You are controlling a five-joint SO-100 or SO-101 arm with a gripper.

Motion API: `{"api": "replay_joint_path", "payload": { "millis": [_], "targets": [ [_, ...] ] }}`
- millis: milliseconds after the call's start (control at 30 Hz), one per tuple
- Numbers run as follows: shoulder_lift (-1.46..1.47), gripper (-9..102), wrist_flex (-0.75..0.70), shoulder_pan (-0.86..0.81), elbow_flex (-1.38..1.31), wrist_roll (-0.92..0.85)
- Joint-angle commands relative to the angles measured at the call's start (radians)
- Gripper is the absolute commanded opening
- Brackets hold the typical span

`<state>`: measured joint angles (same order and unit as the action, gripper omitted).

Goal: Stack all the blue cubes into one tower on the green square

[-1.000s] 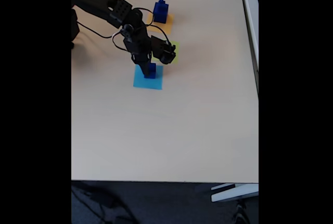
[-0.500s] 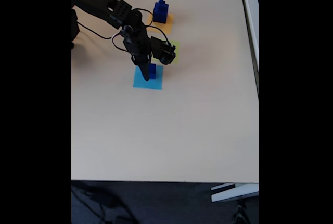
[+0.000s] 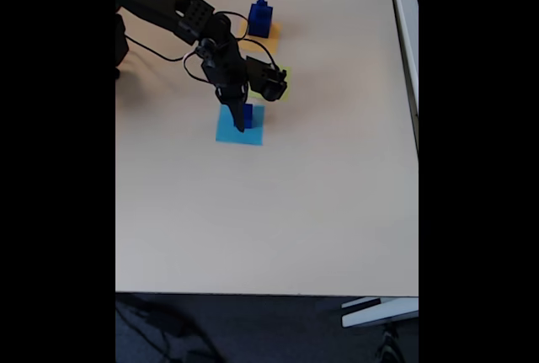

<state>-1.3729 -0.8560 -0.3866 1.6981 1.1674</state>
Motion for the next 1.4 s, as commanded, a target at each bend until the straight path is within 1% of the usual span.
{"api": "replay_joint_path", "payload": {
  "millis": [0,400,600,700,867,1000,1133,1367],
  "targets": [
    [-0.123,33,0.015,0.040,-0.089,0.014],
    [-0.199,31,0.040,0.190,-0.282,0.063],
    [-0.160,31,0.029,0.276,-0.445,0.072],
    [-0.110,32,-0.025,0.324,-0.551,0.110],
    [-0.080,31,-0.057,0.402,-0.601,0.221],
    [-0.008,31,-0.153,0.448,-0.698,0.305],
    [0.072,31,-0.285,0.495,-0.821,0.408],
    [0.086,30,-0.405,0.557,-0.818,0.575]
  ]
}}
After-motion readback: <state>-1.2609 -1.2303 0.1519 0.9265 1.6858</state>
